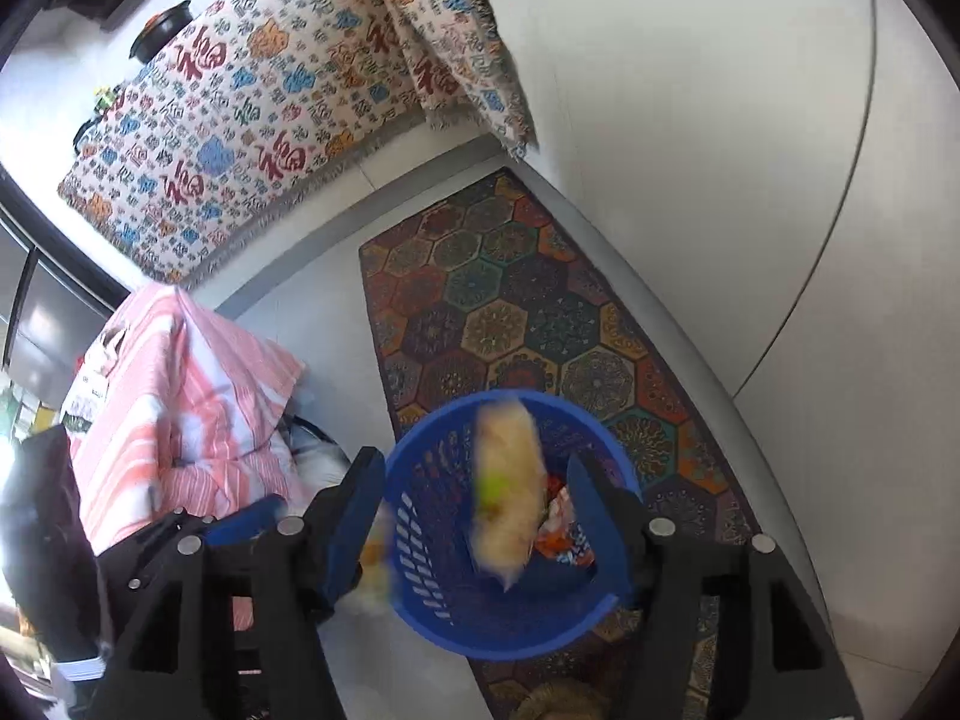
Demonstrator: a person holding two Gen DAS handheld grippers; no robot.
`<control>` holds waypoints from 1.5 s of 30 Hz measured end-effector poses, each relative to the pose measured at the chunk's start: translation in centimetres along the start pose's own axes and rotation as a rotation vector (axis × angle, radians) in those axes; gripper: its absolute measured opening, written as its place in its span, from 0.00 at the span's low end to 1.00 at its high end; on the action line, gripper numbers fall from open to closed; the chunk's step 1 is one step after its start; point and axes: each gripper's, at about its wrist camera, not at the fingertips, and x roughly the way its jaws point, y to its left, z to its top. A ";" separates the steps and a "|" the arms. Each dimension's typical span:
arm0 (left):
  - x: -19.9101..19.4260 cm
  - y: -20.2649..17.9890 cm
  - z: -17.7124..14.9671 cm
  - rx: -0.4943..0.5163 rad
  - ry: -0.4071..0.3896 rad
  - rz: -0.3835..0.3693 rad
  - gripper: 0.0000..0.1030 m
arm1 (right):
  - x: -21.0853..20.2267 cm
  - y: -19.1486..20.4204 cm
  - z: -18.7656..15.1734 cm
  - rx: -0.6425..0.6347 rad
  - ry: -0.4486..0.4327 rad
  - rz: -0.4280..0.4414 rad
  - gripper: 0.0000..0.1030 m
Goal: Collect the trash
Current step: 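Carry both wrappers over the blue wastebasket and open both grippers, then move both tools back over the table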
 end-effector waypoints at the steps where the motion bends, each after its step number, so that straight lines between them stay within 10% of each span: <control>1: -0.2 0.3 0.1 -0.018 -0.003 -0.001 0.73 | -0.2 -0.1 0.1 0.004 -0.008 0.001 0.64; 17: -16.7 10.7 -8.4 -0.160 -0.084 0.159 0.86 | -5.0 10.4 0.9 -0.282 -0.267 -0.028 0.64; 34: -22.5 31.1 -19.7 -0.492 -0.079 0.499 0.89 | -1.6 34.7 -12.2 -0.809 -0.132 0.242 0.63; 45: -23.6 37.6 -20.6 -0.487 -0.073 0.506 1.00 | 2.5 40.3 -16.3 -0.904 -0.057 0.221 0.64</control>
